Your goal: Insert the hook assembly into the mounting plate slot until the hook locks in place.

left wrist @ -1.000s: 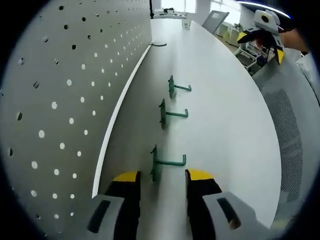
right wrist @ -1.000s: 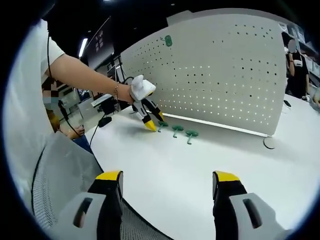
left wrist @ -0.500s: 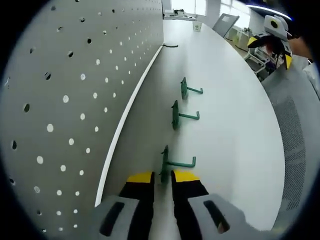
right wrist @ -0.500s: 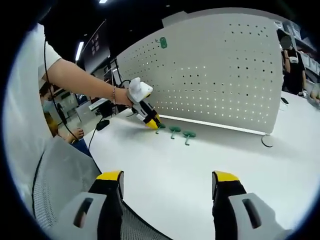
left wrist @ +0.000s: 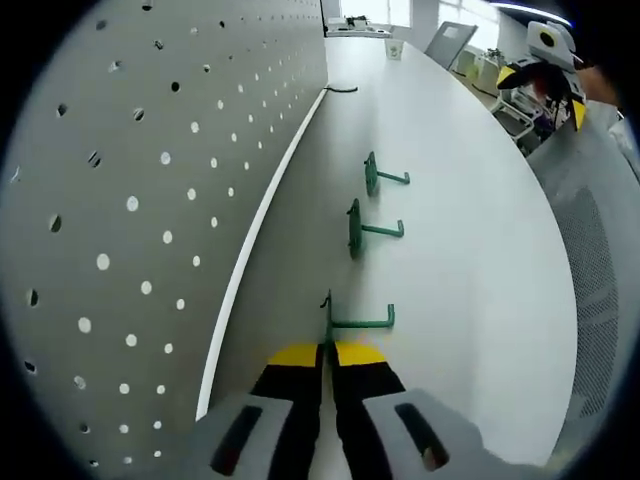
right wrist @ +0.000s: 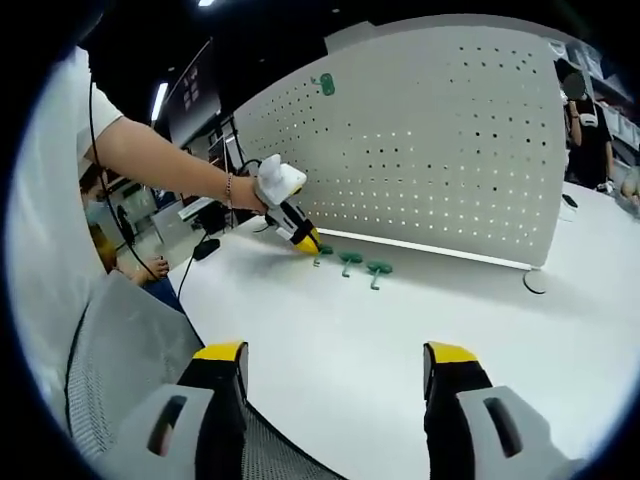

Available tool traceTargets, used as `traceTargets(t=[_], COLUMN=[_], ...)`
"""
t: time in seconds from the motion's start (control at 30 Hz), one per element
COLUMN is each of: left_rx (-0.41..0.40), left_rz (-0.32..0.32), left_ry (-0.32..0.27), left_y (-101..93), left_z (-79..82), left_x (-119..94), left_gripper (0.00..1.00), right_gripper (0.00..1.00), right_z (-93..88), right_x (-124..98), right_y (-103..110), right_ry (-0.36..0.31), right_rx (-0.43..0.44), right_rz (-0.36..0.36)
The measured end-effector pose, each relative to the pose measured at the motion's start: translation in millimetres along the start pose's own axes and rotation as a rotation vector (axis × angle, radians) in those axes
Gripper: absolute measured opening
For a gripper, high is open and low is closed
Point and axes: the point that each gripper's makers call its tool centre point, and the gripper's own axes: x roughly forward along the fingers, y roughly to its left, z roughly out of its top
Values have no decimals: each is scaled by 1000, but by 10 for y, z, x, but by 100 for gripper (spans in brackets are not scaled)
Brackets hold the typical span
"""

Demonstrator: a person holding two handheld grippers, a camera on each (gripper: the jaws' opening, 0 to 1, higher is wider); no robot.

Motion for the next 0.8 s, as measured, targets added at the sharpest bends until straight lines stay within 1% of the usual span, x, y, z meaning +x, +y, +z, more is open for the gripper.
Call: traceTargets(t=[0.2,0.23,0.27,0.3,0.33,0.4,0.5,0.53,0.67,0.7,0.77,0.8], left_rx=[1,-19,-59,-48,-37,-57,-59,-69,-157,-163,-146,-154], left_rz=[-2,-5,-4,1,11,2,26,39,45,48,59,59], left_ry=[-6,-10,-14,-21,-34,-62,-98,-120,-208,-213,-222,-230], left_y=[3,2,0,7,4,-34,-17,7,35,31,9,2], left_z=[-3,-1,-2,3,0,15,30,51,129,121,127,135], left_x=[4,1,-11,-12,-15,-19,-64,-91,-167,-194,-229,-241], left_gripper=[3,3,3,3,3,3,3,3,3,3,2,2], right_gripper=[69,69,69,69,69,69,69,69,69,69,69,69], right_z=[10,10,9,7,3,6,8,10,57,81,121,135], right_x=[-4,-3,-3,-3,-2,-2,-3,-4,-4,-5,-7,-7], right_y=[-3,0,0,0,2,2,-1,0,-6,-11,-27,-28], right_ry=[-3,-3,-3,-2,-1,-2,-5,-6,-20,-28,-39,-43], right_rx=[0,-1,-1,-1,1,-1,3,2,7,11,13,13], right_rz=[2,2,2,3,3,2,1,1,-2,-3,-6,-7])
